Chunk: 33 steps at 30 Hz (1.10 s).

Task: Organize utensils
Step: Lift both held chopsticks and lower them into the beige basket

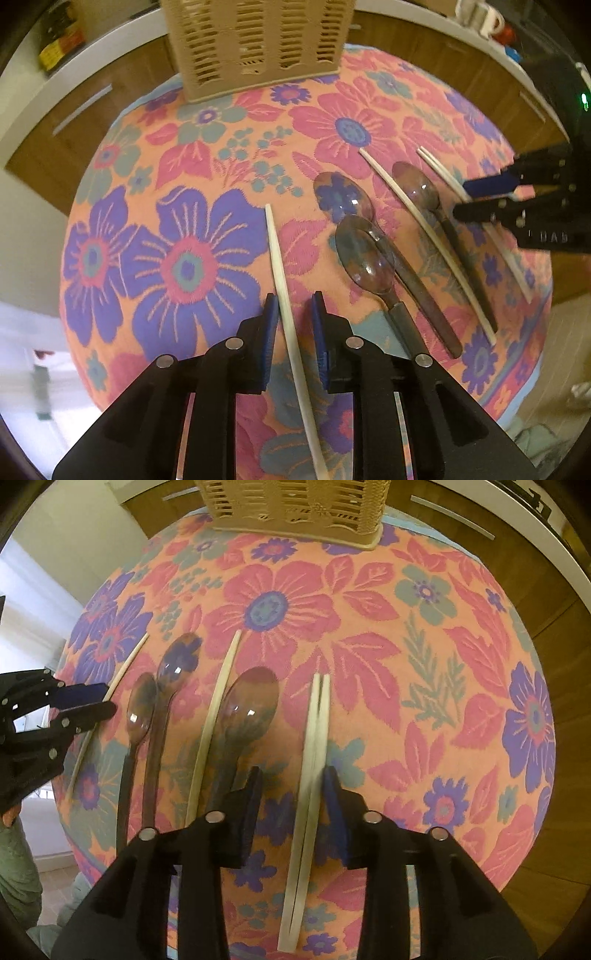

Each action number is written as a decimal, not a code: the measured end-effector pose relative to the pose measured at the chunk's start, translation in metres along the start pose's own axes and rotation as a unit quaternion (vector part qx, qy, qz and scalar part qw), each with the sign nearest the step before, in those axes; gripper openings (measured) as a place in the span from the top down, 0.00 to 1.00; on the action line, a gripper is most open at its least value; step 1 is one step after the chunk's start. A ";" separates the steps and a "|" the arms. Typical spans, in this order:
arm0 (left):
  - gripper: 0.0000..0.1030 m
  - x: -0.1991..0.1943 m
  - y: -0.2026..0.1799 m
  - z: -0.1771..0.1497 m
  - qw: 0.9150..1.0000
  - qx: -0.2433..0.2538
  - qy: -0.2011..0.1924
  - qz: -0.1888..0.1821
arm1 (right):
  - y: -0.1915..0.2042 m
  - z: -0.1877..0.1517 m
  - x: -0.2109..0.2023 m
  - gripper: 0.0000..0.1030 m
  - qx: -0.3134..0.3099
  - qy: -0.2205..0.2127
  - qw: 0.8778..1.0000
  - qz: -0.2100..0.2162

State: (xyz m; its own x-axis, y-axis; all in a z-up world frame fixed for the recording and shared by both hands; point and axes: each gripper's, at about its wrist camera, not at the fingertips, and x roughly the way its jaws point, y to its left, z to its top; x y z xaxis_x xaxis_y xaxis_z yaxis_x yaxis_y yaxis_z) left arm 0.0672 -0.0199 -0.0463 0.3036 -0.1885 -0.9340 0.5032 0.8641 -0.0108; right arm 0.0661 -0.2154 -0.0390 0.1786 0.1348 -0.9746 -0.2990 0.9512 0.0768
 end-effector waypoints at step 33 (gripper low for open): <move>0.96 -0.211 0.042 0.111 0.860 -0.101 -0.498 -0.036 | 0.006 0.067 -0.227 0.91 -0.049 -0.481 0.871 0.090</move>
State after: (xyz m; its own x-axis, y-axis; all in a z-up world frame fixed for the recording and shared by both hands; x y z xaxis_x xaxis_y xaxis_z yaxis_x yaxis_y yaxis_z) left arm 0.1147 0.0044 0.1897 0.8717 -0.4634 -0.1595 0.4283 0.8785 -0.2116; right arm 0.0867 -0.2219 0.1969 0.8083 0.4951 -0.3185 -0.4742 0.8682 0.1461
